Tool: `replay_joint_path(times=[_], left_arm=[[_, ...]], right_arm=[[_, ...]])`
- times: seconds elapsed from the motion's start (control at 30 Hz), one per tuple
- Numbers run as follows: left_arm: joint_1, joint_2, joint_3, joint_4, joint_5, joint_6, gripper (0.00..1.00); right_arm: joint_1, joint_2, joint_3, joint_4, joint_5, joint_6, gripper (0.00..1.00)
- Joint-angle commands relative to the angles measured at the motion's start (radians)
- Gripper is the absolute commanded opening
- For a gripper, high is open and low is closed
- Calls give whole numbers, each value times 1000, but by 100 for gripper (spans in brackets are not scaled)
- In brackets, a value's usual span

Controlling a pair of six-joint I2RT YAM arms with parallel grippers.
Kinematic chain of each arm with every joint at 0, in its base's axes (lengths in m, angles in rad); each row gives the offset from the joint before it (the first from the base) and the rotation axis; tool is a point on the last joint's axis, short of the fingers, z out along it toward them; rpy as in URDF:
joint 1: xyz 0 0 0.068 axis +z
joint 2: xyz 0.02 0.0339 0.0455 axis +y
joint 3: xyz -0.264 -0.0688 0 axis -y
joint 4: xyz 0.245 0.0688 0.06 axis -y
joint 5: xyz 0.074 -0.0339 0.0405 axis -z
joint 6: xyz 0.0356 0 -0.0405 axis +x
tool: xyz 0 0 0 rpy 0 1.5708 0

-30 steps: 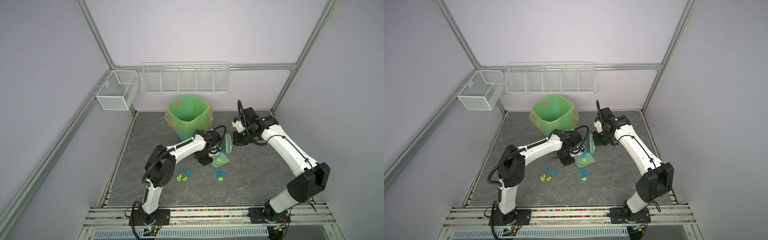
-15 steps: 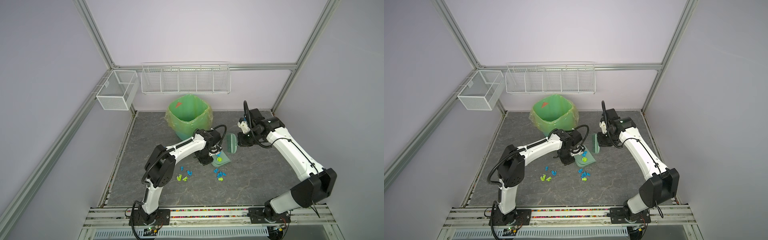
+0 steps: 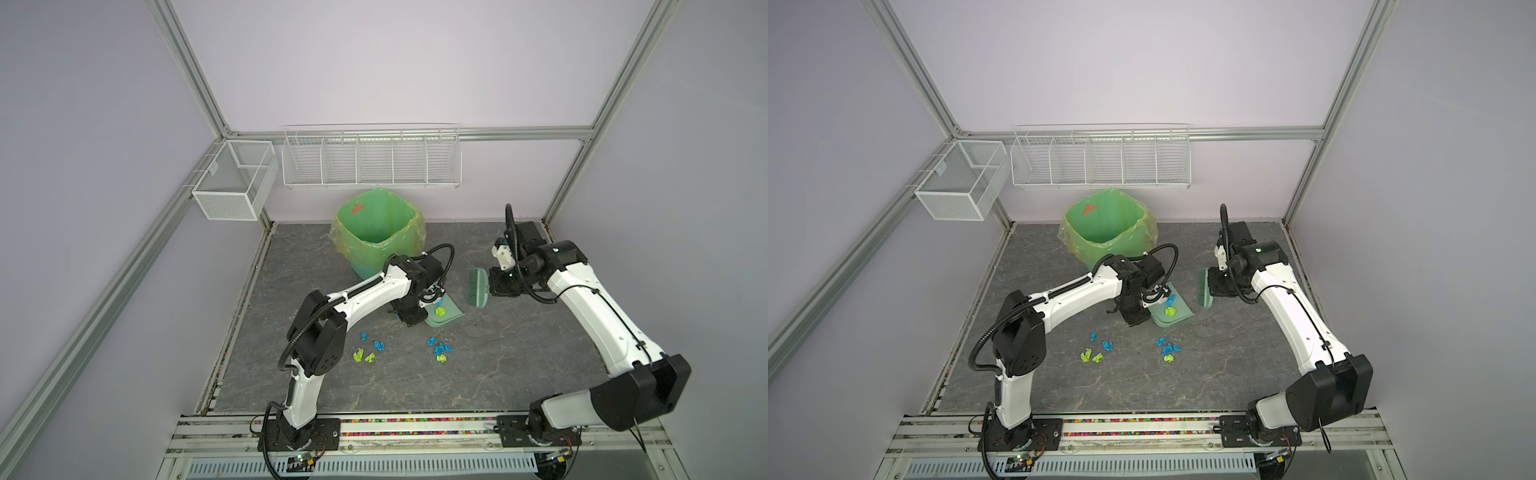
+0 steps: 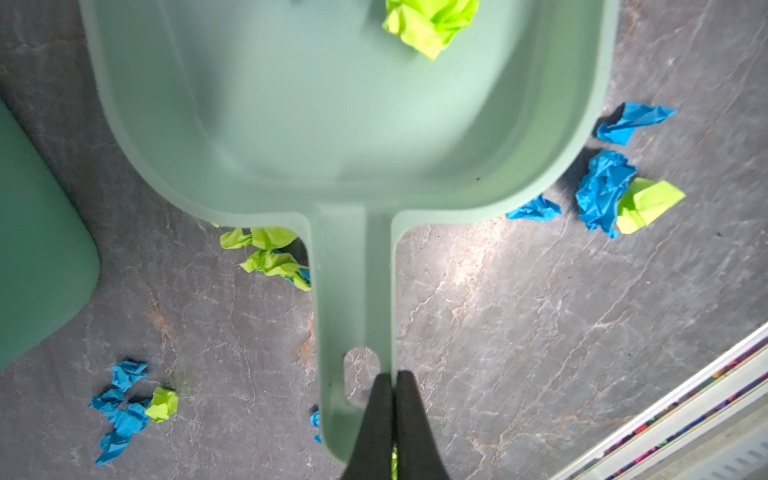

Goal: Sweep away the paper scraps from the table
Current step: 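Sweep scraps into the dustpan with the right gripper's brush toward the left gripper, then draw the brush back with the right gripper while the left lifts the dustpan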

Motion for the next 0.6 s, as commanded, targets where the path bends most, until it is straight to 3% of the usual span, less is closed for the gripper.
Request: replay_joint_path(times=[0.0, 0.57], left_arm=[[5, -34, 45, -15, -12, -21, 0], [-22, -1, 137, -11, -40, -173, 0]], right_arm=[[-14, -24, -22, 15, 24, 9, 7], [-61, -64, -40, 4, 96, 19, 7]])
